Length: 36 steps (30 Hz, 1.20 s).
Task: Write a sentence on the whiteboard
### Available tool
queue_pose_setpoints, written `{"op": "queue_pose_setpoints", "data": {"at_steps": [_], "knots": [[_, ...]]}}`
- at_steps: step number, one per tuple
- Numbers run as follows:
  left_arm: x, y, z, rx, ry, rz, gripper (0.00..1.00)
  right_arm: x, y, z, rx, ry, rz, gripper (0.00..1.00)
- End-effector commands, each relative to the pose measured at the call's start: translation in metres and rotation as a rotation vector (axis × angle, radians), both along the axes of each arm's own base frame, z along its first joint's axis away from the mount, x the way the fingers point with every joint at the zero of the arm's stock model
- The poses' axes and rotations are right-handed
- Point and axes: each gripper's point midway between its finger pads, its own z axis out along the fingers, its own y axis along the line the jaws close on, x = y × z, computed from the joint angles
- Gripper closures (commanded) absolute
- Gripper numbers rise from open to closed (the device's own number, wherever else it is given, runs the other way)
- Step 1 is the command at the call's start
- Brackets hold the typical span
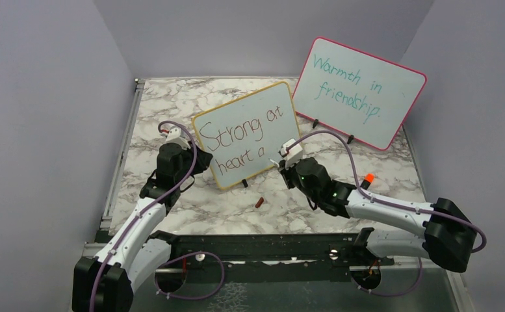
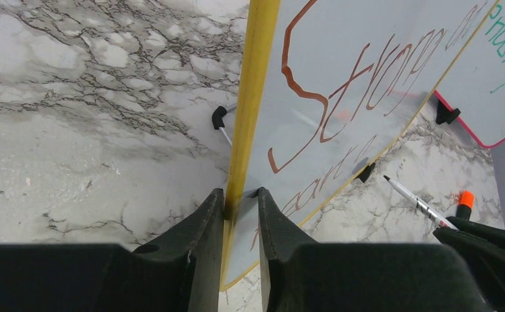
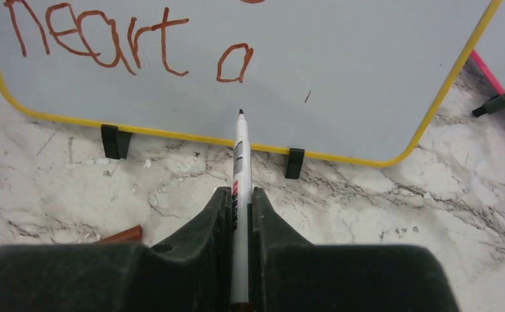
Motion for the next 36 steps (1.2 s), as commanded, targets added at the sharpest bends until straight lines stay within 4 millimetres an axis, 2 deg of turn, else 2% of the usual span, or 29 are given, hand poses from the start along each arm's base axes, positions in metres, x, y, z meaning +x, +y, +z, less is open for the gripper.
{"op": "queue_pose_setpoints", "data": {"at_steps": [1,3,12,29,36], "knots": [[0.005,0.007,0.009,0.019,-0.052,0.03,0.84,0.008,0.018,0.02,0.058,-0.046,0.04,0.99],[0.003,0.009,0.006,0.024,-0.047,0.033,0.89,0.01,0.02,0.021,0.065,-0.052,0.039,0.99],[0.0,0.012,-0.005,0.032,-0.025,0.05,0.97,0.018,0.026,0.021,0.032,-0.083,0.047,0.99],[0.0,0.012,-0.009,0.037,-0.012,0.048,0.99,0.029,0.025,0.015,0.018,-0.087,-0.011,0.99],[0.0,0.013,-0.009,0.038,-0.012,0.05,1.0,0.035,0.022,0.027,0.041,-0.13,-0.047,0.99]]}}
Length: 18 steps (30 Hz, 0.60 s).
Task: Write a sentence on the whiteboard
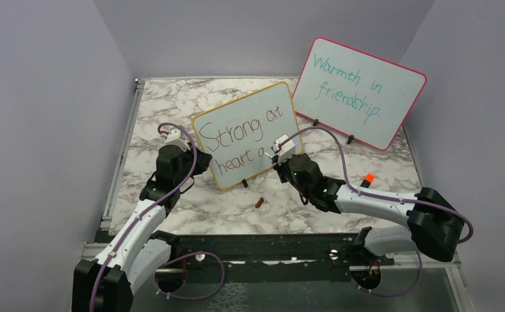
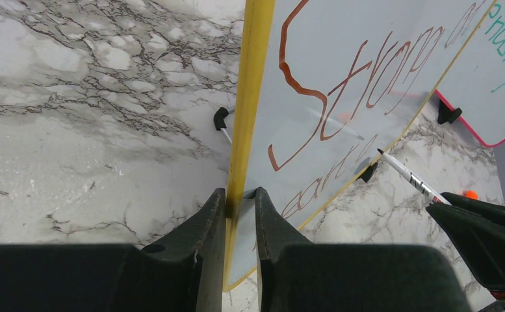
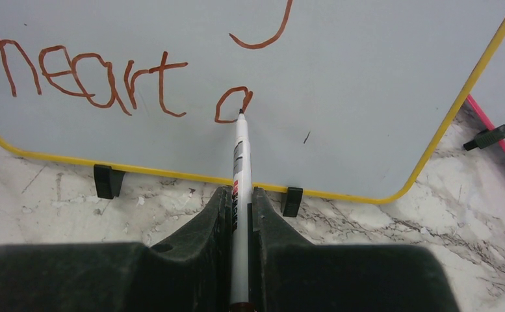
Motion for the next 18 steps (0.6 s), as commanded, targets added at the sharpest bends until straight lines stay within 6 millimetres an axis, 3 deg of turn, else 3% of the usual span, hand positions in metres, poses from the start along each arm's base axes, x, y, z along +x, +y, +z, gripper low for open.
{"op": "queue_pose_setpoints", "data": {"at_steps": [1,18], "knots": [[0.002,0.011,-0.008,0.028,0.008,0.053,1.0,0.016,0.002,0.032,0.062,-0.084,-0.055,0.99],[0.002,0.01,-0.01,0.027,0.012,0.049,1.0,0.034,0.002,0.042,0.041,-0.139,-0.123,0.99]]}}
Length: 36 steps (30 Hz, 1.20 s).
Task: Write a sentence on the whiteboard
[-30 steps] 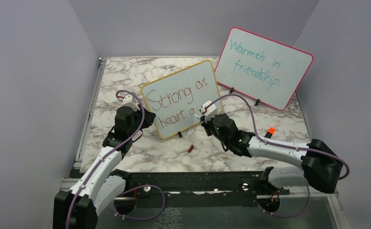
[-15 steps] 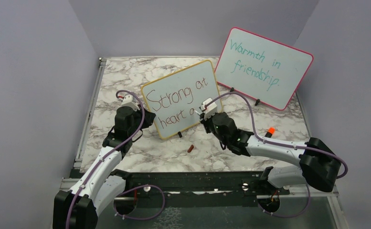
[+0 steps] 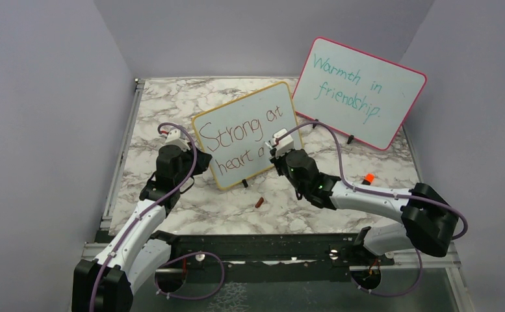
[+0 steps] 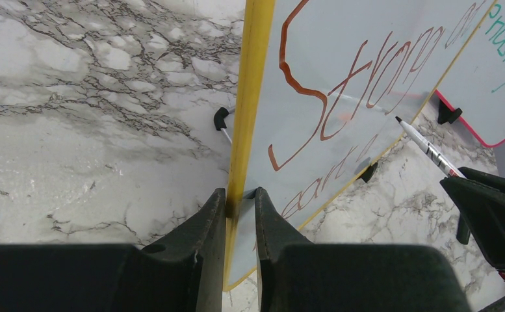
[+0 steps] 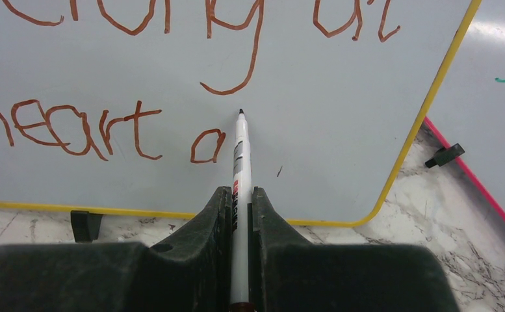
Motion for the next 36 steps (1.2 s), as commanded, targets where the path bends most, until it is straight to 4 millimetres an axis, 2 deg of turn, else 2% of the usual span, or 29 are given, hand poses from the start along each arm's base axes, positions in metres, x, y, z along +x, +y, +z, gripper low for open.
{"op": "queue_pose_setpoints", "data": {"at_steps": [1,14,36], "knots": [[0.002,0.01,-0.009,0.026,0.012,0.049,1.0,0.012,0.0,0.019,0.032,-0.053,-0.047,0.99],[0.002,0.01,-0.009,0.025,0.01,0.047,1.0,0.012,0.004,0.005,-0.005,-0.018,-0.032,0.99],[0.003,0.011,-0.008,0.028,0.009,0.058,1.0,-0.015,-0.011,-0.041,-0.054,0.152,-0.017,0.99]]}}
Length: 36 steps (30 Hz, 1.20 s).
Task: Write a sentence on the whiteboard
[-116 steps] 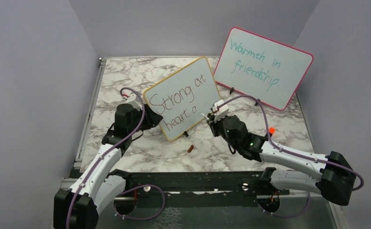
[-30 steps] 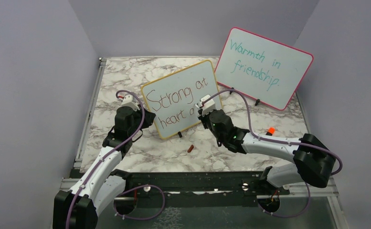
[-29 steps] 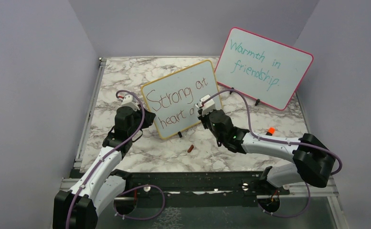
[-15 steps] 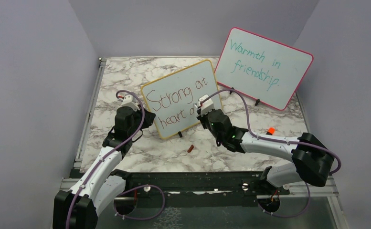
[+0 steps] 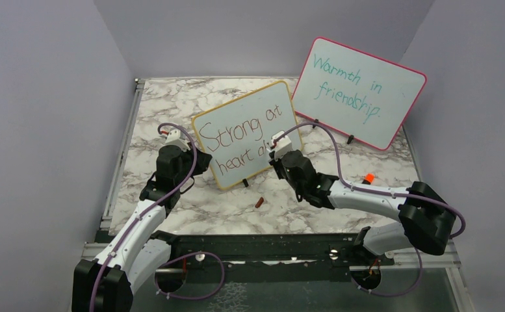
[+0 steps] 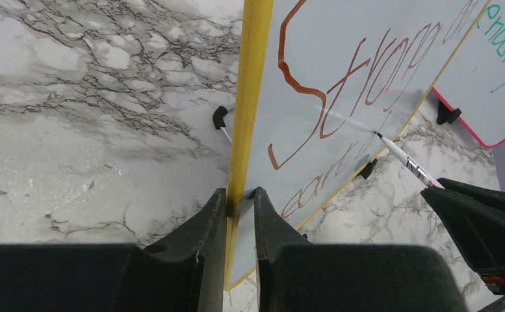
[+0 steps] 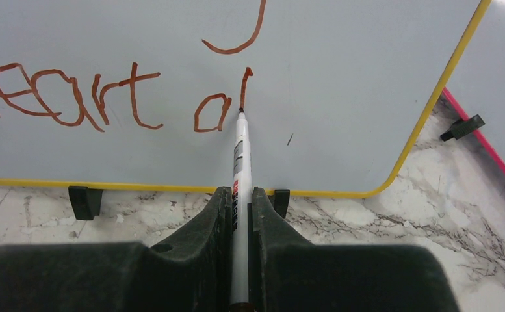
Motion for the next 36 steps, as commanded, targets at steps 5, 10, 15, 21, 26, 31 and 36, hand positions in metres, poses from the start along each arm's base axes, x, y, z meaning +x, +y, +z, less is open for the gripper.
{"op": "queue_pose_setpoints", "data": {"at_steps": [5,10,15,21,26,31,36], "knots": [[0.003,0.012,-0.007,0.029,0.008,0.06,1.0,-0.016,-0.01,-0.027,-0.025,0.1,0.012,0.99],[0.003,0.012,-0.008,0.029,0.01,0.059,1.0,-0.017,-0.015,-0.029,-0.03,0.104,-0.004,0.99],[0.003,0.012,-0.008,0.03,0.011,0.06,1.0,-0.011,-0.02,-0.022,-0.029,0.072,-0.045,0.99],[0.004,0.012,-0.007,0.031,0.01,0.063,1.0,-0.005,-0.019,-0.014,-0.023,0.036,-0.063,0.99],[0.004,0.014,-0.007,0.033,0.008,0.07,1.0,-0.001,-0.019,-0.005,-0.008,0.009,-0.072,0.99],[0.004,0.013,-0.009,0.032,0.014,0.067,1.0,-0.004,-0.011,0.011,0.045,-0.012,-0.024,0.99],[0.003,0.013,-0.009,0.032,0.015,0.067,1.0,0.0,-0.01,0.022,0.038,-0.044,-0.023,0.99]]}}
